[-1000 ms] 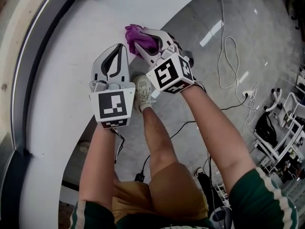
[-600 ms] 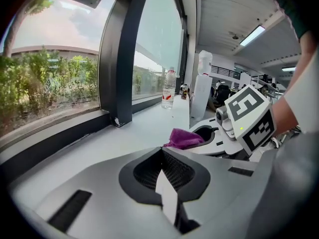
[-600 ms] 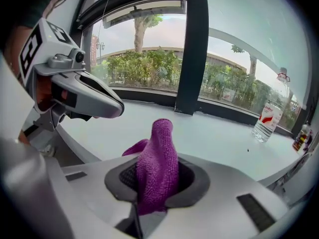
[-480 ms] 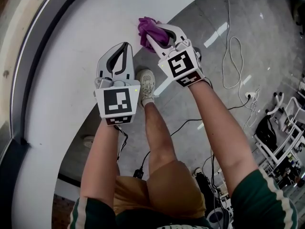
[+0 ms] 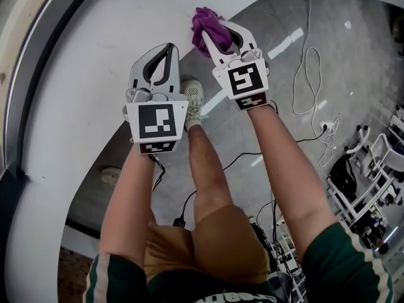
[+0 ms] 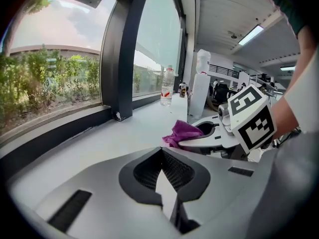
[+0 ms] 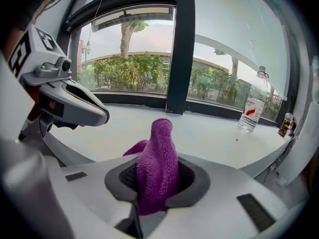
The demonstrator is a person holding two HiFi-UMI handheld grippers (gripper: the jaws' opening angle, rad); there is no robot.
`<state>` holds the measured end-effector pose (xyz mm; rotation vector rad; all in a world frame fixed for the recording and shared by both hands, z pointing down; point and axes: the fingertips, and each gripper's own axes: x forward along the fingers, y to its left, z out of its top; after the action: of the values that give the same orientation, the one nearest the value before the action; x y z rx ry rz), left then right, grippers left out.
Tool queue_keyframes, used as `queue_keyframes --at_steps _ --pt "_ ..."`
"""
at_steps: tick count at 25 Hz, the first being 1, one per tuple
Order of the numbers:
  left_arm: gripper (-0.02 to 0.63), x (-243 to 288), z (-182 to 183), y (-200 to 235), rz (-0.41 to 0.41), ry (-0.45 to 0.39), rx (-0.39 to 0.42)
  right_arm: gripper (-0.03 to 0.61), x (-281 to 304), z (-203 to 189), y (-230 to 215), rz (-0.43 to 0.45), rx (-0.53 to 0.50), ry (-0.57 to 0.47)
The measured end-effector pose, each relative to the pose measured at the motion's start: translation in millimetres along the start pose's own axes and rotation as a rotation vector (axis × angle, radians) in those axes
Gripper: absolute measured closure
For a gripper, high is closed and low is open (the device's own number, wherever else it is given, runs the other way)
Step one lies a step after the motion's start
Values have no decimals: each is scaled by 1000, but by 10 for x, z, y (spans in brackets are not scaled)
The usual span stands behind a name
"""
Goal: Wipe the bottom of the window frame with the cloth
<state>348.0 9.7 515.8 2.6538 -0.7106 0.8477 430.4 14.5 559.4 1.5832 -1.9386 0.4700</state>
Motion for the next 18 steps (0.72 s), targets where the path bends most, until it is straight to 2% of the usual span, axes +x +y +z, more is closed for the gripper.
queue_keyframes --at_steps 9,18 --pt "606 -193 -59 162 34 -3 -19 480 -7 -8 59 1 36 13" --pt "606 -416 -89 345 51 0 -18 480 -48 -10 523 51 66 33"
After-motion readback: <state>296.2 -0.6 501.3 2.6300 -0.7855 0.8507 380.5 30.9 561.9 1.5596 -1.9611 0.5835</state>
